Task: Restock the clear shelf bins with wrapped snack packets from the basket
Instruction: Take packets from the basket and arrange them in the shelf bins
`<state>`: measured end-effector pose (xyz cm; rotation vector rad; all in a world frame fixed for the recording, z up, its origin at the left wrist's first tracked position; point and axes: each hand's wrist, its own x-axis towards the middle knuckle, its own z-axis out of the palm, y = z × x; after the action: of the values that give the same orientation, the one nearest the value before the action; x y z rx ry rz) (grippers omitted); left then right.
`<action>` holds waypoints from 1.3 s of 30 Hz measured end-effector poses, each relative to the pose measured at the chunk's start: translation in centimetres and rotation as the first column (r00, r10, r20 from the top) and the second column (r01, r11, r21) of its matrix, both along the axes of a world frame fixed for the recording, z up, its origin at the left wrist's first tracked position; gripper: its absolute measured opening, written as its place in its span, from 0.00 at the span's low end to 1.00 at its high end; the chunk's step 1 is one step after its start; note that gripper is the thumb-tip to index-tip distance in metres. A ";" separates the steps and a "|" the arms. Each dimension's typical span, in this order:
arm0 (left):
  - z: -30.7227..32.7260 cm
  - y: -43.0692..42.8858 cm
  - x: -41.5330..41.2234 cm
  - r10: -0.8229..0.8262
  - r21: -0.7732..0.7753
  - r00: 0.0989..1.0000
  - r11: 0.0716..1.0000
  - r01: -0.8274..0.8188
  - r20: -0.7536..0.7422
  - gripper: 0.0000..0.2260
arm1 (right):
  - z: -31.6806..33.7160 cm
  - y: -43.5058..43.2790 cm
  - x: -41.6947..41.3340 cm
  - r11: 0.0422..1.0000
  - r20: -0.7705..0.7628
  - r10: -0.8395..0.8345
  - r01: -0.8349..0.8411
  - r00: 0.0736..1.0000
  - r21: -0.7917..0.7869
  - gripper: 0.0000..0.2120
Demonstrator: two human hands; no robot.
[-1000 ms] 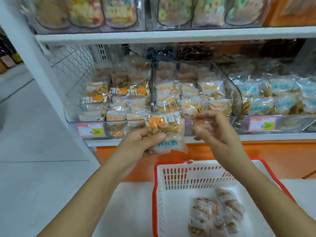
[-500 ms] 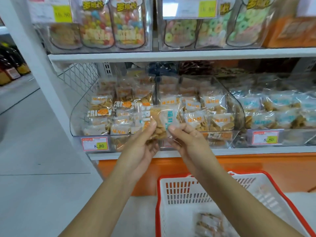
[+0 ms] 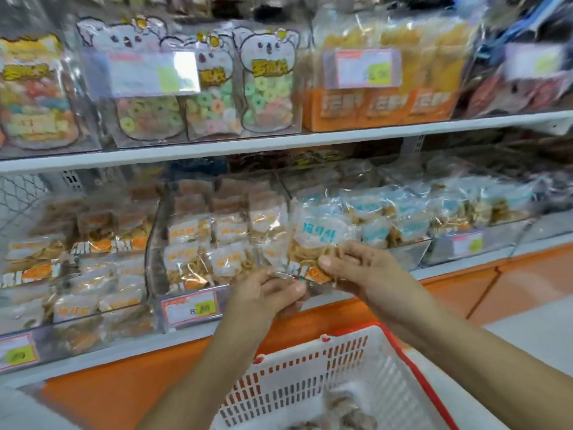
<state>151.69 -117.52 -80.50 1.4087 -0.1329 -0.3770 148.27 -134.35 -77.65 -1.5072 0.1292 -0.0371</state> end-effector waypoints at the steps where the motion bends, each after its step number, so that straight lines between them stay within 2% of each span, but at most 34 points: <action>1: 0.1 -0.9 0.2 -0.002 0.075 0.999 0.997 -0.002 0.049 0.11 | 0.6 -1.8 -0.3 0.999 0.013 -0.003 0.004 1.000 -0.043 0.12; 3: 0.5 -2.8 1.0 -0.016 0.242 0.971 0.969 -0.043 0.238 0.09 | 1.6 -5.3 -0.9 0.993 0.030 -0.026 0.029 0.999 -0.114 0.11; 4: 0.8 -3.8 1.4 -0.045 0.349 0.925 0.932 -0.097 0.377 0.09 | 1.9 -7.0 -1.0 0.988 0.032 -0.051 0.055 0.998 -0.143 0.09; 6: 1.7 -5.9 2.1 -0.187 0.541 0.755 0.802 -0.252 0.629 0.09 | 2.1 -10.4 -0.7 0.972 0.038 -0.131 0.136 0.991 -0.192 0.08; 8: 2.7 -8.0 3.1 -0.325 0.597 0.594 0.726 -0.341 0.735 0.14 | 2.4 -13.5 0.3 0.952 0.032 -0.213 0.215 0.977 -0.218 0.10; 9: 3.1 -9.1 3.9 -0.375 0.609 0.542 0.711 -0.353 0.752 0.17 | 2.7 -14.9 0.9 0.945 0.032 -0.248 0.249 0.968 -0.211 0.10; 11: 3.4 -11.2 5.5 -0.462 0.656 0.491 0.661 -0.365 0.738 0.24 | 3.5 -17.5 2.5 0.936 0.037 -0.300 0.302 0.953 -0.182 0.08; 16: 3.3 -14.7 8.5 -0.615 0.791 0.497 0.483 -0.375 0.612 0.33 | 3.9 -22.3 5.4 0.919 0.010 -0.357 0.353 0.934 -0.176 0.08; 18: 3.0 -15.3 8.7 -0.640 0.789 0.463 0.476 -0.389 0.614 0.32 | 3.3 -23.6 5.2 0.928 -0.009 -0.311 0.302 0.950 -0.217 0.09; 20: 2.8 -16.3 8.1 -0.646 0.750 0.387 0.517 -0.412 0.658 0.30 | 3.0 -24.4 4.4 0.941 -0.004 -0.216 0.208 0.976 -0.267 0.15; 21: 2.8 -17.1 7.7 -0.645 0.724 0.341 0.541 -0.427 0.683 0.29 | 3.0 -24.6 3.9 0.946 0.012 -0.166 0.163 0.986 -0.279 0.14; 23: 2.7 -19.1 7.2 -0.645 0.687 0.278 0.558 -0.465 0.712 0.29 | 3.0 -24.8 3.1 0.949 0.060 -0.092 0.106 0.994 -0.297 0.05; 26: 2.4 -21.6 8.1 -0.658 0.717 0.326 0.499 -0.487 0.679 0.29 | 2.6 -25.1 2.3 0.936 0.116 -0.073 0.108 0.991 -0.336 0.01; 29: 2.5 -22.5 9.8 -0.686 0.773 0.389 0.429 -0.467 0.615 0.29 | 1.7 -25.4 2.1 0.921 0.131 -0.083 0.126 0.988 -0.369 0.03; 34: 3.8 -22.6 11.5 -0.688 0.806 0.436 0.411 -0.425 0.581 0.28 | 0.5 -24.3 3.0 0.892 0.166 -0.067 0.134 0.984 -0.432 0.04; 39: 3.7 -22.2 12.6 -0.713 0.815 0.413 0.412 -0.407 0.566 0.26 | -0.5 -23.7 4.4 0.858 0.184 -0.104 0.182 0.977 -0.481 0.10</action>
<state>164.29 -139.69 -76.80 2.6640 -1.2394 0.3217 152.66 -158.01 -78.13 -2.0021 0.1141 -0.3277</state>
